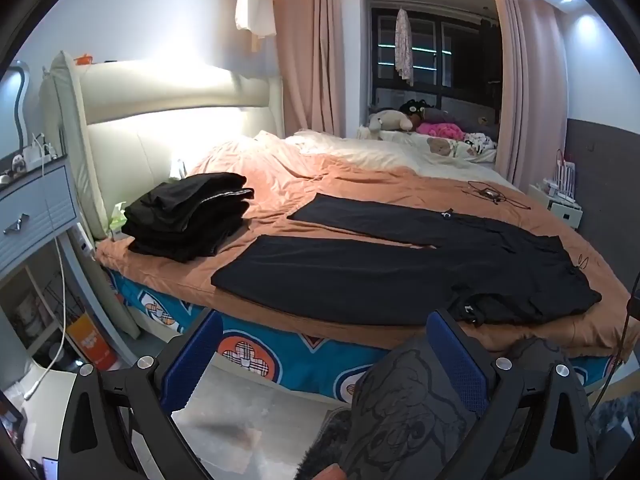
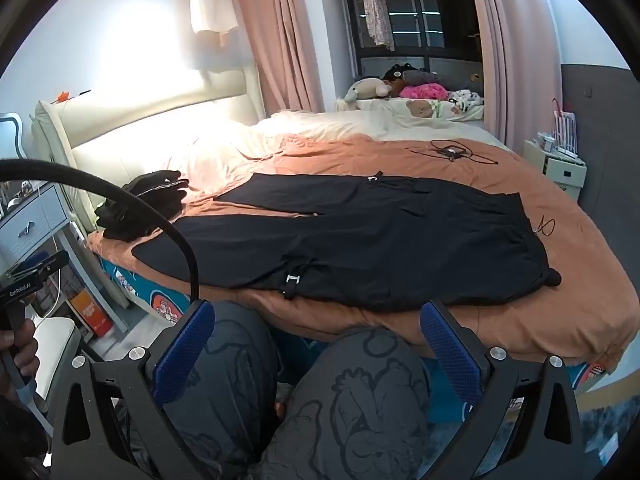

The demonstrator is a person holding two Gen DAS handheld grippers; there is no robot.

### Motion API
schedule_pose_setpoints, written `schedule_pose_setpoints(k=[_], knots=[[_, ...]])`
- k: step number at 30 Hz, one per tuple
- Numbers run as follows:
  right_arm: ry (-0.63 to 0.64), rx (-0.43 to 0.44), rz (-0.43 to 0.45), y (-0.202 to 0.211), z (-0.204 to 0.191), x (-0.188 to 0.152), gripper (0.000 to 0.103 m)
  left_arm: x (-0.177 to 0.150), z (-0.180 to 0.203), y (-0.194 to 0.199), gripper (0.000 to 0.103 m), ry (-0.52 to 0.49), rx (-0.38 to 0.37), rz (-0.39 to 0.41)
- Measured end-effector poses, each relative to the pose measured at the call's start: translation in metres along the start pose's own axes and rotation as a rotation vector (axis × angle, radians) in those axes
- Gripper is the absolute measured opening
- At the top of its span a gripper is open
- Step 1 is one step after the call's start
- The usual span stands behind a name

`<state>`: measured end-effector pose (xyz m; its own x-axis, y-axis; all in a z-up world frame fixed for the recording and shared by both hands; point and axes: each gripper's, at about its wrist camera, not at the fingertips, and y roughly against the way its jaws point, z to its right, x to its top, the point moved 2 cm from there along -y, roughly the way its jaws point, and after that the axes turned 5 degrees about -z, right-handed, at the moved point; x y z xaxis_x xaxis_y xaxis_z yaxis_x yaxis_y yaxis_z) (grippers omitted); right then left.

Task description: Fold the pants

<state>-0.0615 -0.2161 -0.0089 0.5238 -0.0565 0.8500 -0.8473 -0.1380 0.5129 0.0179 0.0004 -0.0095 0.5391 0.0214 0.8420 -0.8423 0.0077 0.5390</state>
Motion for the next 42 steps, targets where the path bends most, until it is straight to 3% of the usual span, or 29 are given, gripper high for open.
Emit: schedule_pose_setpoints(k=[15,42], knots=[[0.017,-0.007,0.011,0.001,-0.003,0.001,0.103,-0.001,0.002,0.002,0.103,0.000,-0.041,0.037],[0.036,-0.020,0.028,0.002,-0.010,0.001,0.103,0.005,0.009,0.018,0.102,-0.021,-0.043,0.078]])
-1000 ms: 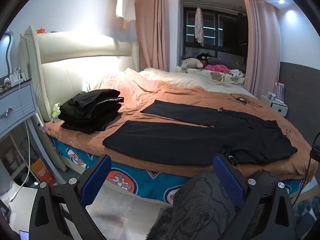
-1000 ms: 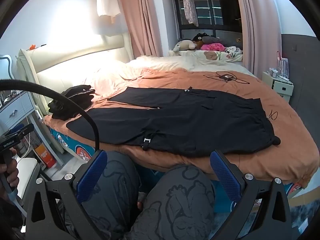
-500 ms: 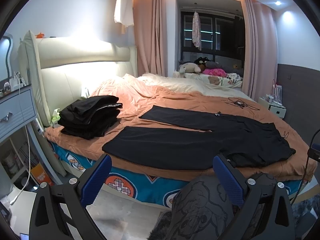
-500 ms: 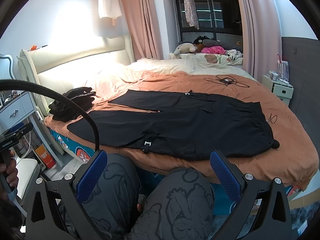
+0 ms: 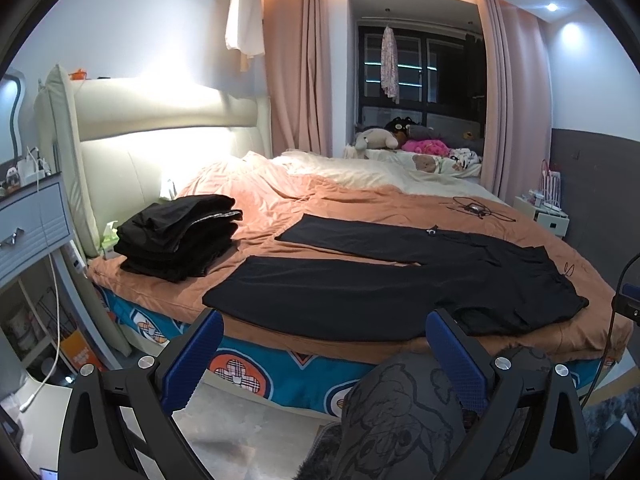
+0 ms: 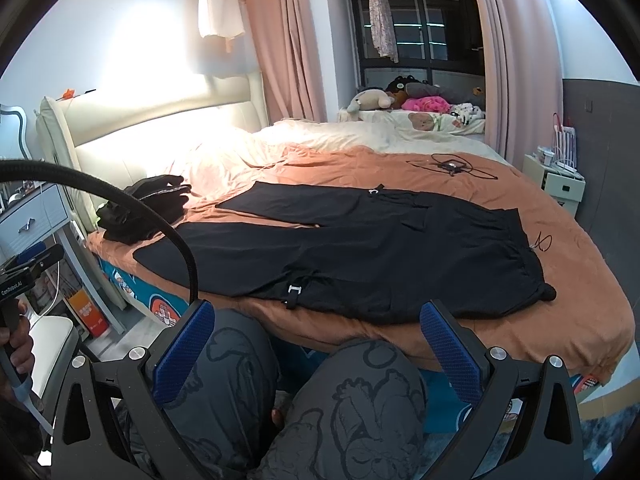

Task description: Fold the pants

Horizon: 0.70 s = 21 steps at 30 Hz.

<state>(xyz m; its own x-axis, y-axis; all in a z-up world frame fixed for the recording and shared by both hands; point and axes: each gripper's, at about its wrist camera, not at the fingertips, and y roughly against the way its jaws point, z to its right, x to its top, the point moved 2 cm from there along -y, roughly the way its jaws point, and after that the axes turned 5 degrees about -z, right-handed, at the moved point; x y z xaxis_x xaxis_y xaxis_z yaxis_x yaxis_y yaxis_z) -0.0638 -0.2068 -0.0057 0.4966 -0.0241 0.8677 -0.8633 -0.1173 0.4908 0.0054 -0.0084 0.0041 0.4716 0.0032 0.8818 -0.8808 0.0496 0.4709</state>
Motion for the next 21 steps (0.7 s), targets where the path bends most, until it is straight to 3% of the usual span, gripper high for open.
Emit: schedule_pose_setpoints(k=[21], knots=[[0.001,-0.026,0.020,0.0027,-0.0026,-0.0035,0.103,-0.0013,0.0035,0.0010,0.102,-0.014,-0.014,0.002]])
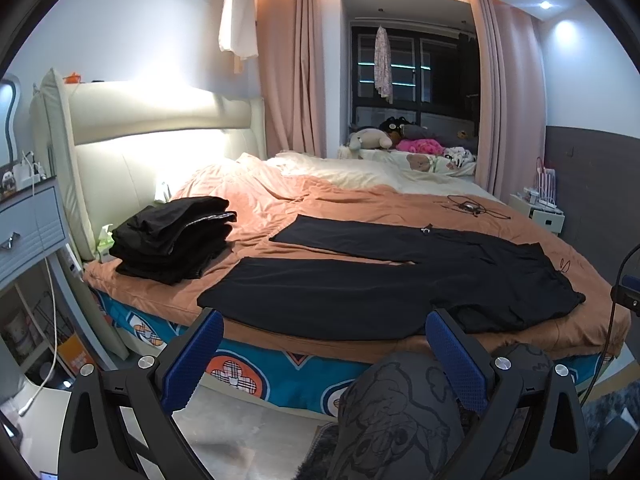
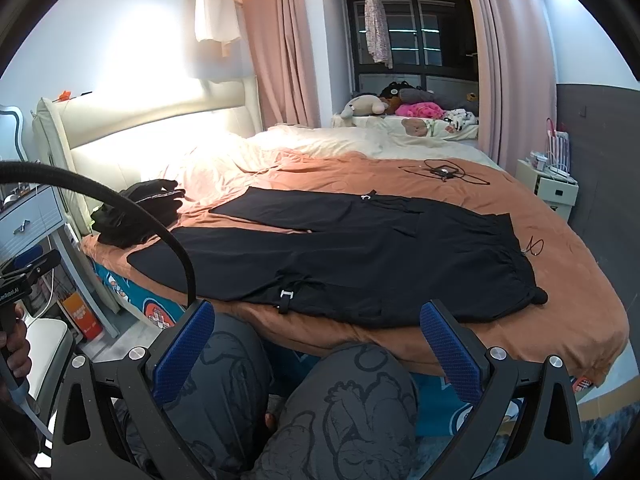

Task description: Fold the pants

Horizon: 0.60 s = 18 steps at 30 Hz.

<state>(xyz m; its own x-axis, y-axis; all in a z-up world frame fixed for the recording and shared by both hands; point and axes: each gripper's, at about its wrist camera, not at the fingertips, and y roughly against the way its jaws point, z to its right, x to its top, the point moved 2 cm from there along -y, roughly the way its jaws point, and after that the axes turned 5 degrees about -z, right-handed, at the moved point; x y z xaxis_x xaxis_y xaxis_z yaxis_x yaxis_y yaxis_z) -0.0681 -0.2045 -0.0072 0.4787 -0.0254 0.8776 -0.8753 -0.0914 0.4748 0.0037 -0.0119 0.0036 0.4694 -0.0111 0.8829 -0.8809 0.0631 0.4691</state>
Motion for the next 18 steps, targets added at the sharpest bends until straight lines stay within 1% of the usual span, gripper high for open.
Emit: schedule_pose_setpoints(k=[18], knots=[[-0.007,-0.003,0.012,0.0019,0.0051,-0.0016,0.103,-0.0031,-0.0034,-0.0003,0.102,0.012,0.003,-0.003]])
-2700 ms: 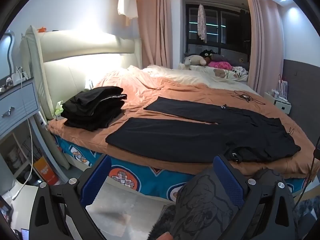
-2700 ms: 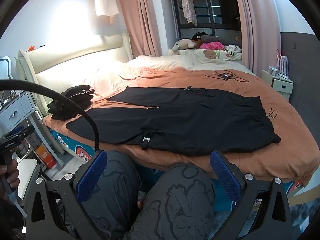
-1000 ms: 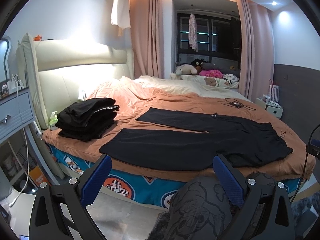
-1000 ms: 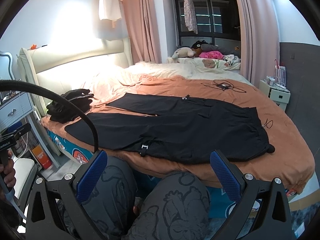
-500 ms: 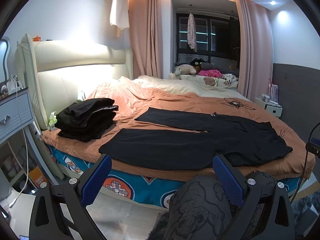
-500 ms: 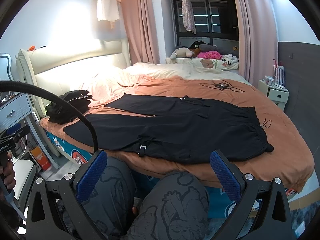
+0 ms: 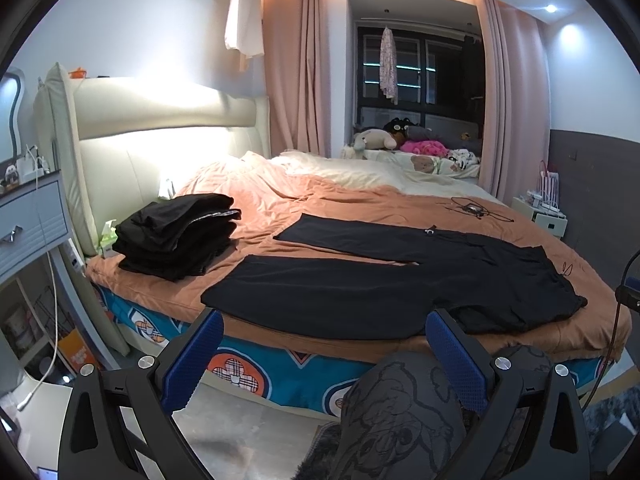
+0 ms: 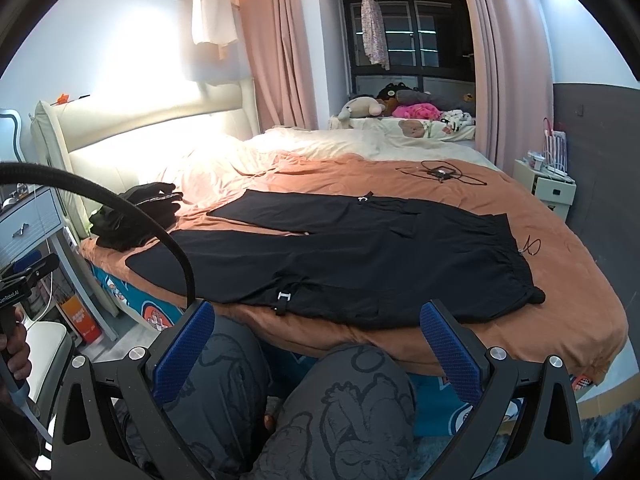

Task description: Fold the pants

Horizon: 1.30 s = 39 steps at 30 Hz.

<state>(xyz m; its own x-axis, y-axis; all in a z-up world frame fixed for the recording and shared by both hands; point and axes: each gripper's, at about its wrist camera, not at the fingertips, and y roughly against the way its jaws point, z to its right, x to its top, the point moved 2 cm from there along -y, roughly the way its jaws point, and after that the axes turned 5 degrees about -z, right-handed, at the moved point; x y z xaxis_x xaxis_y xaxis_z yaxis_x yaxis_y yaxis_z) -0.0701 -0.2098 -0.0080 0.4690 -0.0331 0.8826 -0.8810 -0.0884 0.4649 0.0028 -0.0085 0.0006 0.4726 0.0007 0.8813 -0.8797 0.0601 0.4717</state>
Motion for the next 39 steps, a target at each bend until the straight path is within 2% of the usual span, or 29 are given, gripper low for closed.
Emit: schedule_pose_setpoints(k=[9,17,25,39], knots=[[-0.022,-0.011,-0.004,-0.010,0.007,0.002,0.103,0.005,-0.010,-0.015,0.102,0.024,0.011,-0.018],[-0.069,-0.035,-0.026,-0.030,0.024,0.008,0.103,0.011,-0.020,-0.046,0.102,0.051,0.026,-0.053],[-0.098,-0.065,-0.008,-0.041,0.044,0.014,0.103,0.021,-0.036,-0.076,0.102,0.068,0.052,-0.080],[-0.192,-0.142,-0.083,-0.083,0.064,0.015,0.103,0.021,-0.056,-0.141,0.101,0.114,0.102,-0.181]])
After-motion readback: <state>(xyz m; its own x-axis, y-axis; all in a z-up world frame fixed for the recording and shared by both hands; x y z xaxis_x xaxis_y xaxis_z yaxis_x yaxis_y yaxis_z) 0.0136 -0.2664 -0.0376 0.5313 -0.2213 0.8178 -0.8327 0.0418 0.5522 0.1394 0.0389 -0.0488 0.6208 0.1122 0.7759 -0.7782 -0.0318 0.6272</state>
